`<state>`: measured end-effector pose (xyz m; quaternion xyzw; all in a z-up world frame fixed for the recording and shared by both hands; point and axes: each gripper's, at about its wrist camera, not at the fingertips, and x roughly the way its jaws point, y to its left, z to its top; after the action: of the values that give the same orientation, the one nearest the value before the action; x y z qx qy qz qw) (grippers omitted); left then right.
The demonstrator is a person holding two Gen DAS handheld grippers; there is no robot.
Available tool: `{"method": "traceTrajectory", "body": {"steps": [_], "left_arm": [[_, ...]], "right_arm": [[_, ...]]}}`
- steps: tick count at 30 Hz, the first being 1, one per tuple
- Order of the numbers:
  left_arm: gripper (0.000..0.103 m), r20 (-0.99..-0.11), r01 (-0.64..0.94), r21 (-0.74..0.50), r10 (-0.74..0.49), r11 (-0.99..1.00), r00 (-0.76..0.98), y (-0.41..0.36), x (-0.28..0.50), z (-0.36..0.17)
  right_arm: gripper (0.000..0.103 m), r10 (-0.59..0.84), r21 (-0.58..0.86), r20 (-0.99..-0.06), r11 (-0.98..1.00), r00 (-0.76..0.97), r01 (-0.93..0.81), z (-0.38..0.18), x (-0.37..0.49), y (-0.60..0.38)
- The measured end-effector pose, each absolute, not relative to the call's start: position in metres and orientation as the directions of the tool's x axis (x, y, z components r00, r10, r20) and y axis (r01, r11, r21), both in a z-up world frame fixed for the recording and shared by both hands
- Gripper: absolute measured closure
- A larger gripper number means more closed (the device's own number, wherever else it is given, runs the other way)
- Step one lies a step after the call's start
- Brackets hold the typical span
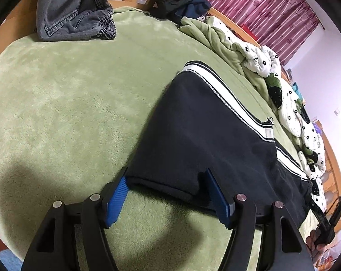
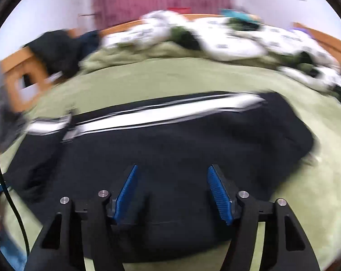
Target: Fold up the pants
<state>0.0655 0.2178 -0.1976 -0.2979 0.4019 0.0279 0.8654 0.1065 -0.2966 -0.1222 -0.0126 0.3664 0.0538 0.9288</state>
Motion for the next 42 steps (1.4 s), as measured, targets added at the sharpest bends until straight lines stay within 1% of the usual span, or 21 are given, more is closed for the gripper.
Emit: {"method": "traceTrajectory", "body": {"steps": [1, 2, 4, 5, 6, 9, 10, 12, 14, 16, 17, 18, 19, 20, 22, 25, 27, 29, 33, 38, 42], "left_arm": [[0.038, -0.708, -0.286, -0.504, -0.200, 0.815, 0.677, 0.219, 0.065, -0.198], [0.038, -0.703, -0.282, -0.516, -0.211, 0.809, 0.679, 0.221, 0.064, -0.200], [0.038, -0.694, -0.278, -0.537, -0.229, 0.797, 0.683, 0.224, 0.063, -0.202], [0.038, -0.690, -0.280, -0.546, -0.234, 0.790, 0.685, 0.225, 0.063, -0.203], [0.038, -0.689, -0.280, -0.550, -0.238, 0.787, 0.685, 0.226, 0.064, -0.204], [0.038, -0.692, -0.280, -0.544, -0.235, 0.791, 0.683, 0.226, 0.066, -0.204], [0.038, -0.692, -0.278, -0.542, -0.233, 0.793, 0.684, 0.227, 0.068, -0.204], [0.040, -0.696, -0.283, -0.534, -0.224, 0.797, 0.683, 0.226, 0.072, -0.205], [0.040, -0.698, -0.290, -0.525, -0.209, 0.800, 0.685, 0.226, 0.074, -0.205], [0.053, -0.705, -0.308, -0.500, -0.174, 0.809, 0.687, 0.225, 0.075, -0.204], [0.055, -0.707, -0.306, -0.490, -0.167, 0.816, 0.687, 0.224, 0.075, -0.203], [0.065, -0.708, -0.298, -0.482, -0.166, 0.824, 0.686, 0.224, 0.076, -0.202], [0.078, -0.710, -0.288, -0.457, -0.150, 0.841, 0.687, 0.220, 0.076, -0.197], [0.080, -0.713, -0.285, -0.434, -0.133, 0.854, 0.689, 0.218, 0.076, -0.193], [0.090, -0.715, -0.259, -0.352, -0.080, 0.899, 0.695, 0.203, 0.077, -0.175], [0.091, -0.694, -0.255, -0.268, -0.002, 0.929, 0.720, 0.178, 0.077, -0.146], [0.092, -0.678, -0.231, -0.239, 0.008, 0.943, 0.735, 0.160, 0.080, -0.126], [0.092, -0.662, -0.194, -0.217, 0.002, 0.957, 0.750, 0.140, 0.083, -0.106], [0.092, -0.625, -0.098, -0.190, -0.044, 0.977, 0.780, 0.095, 0.088, -0.075], [0.093, -0.604, 0.007, -0.167, -0.108, 0.986, 0.790, 0.036, 0.090, -0.056], [0.093, -0.596, 0.133, -0.166, -0.207, 0.977, 0.776, -0.018, 0.093, -0.049]], "right_arm": [[0.043, 0.085, 0.005, -0.658, 0.994, 0.748, -0.109, -0.120, 0.103, -0.285], [0.043, 0.125, 0.038, -0.653, 0.990, 0.747, -0.133, -0.119, 0.103, -0.276], [0.043, 0.242, 0.119, -0.683, 0.968, 0.690, -0.221, -0.125, 0.105, -0.255], [0.043, 0.262, 0.123, -0.698, 0.961, 0.667, -0.249, -0.132, 0.105, -0.245], [0.043, 0.251, 0.101, -0.713, 0.961, 0.654, -0.259, -0.138, 0.108, -0.238], [0.043, 0.124, -0.053, -0.796, 0.960, 0.593, -0.273, -0.177, 0.111, -0.210], [0.044, 0.106, -0.089, -0.771, 0.959, 0.628, -0.270, -0.179, 0.105, -0.206], [0.044, 0.104, -0.097, -0.774, 0.955, 0.625, -0.280, -0.172, 0.101, -0.202], [0.044, 0.160, -0.028, -0.779, 0.957, 0.606, -0.288, -0.162, 0.101, -0.211], [0.044, 0.177, 0.018, -0.763, 0.967, 0.622, -0.252, -0.152, 0.100, -0.230], [0.044, 0.162, 0.018, -0.754, 0.974, 0.637, -0.227, -0.148, 0.102, -0.241], [0.044, 0.138, 0.003, -0.746, 0.979, 0.652, -0.203, -0.145, 0.105, -0.252], [0.044, 0.115, -0.012, -0.740, 0.983, 0.663, -0.183, -0.144, 0.105, -0.260], [0.044, 0.080, -0.034, -0.729, 0.988, 0.679, -0.153, -0.142, 0.106, -0.272], [0.044, 0.045, -0.045, -0.723, 0.993, 0.689, -0.112, -0.144, 0.107, -0.291], [0.044, 0.000, -0.052, -0.710, 0.997, 0.704, -0.053, -0.149, 0.110, -0.313], [0.044, -0.001, -0.036, -0.697, 0.999, 0.717, -0.033, -0.152, 0.109, -0.324], [0.044, 0.032, 0.007, -0.712, 0.999, 0.702, -0.038, -0.155, 0.109, -0.333], [0.044, 0.129, 0.097, -0.712, 0.992, 0.691, -0.085, -0.153, 0.107, -0.345], [0.044, 0.118, 0.107, -0.676, 0.992, 0.727, -0.062, -0.146, 0.095, -0.364], [0.044, 0.125, 0.163, -0.652, 0.986, 0.748, -0.022, -0.144, 0.084, -0.389]]}}
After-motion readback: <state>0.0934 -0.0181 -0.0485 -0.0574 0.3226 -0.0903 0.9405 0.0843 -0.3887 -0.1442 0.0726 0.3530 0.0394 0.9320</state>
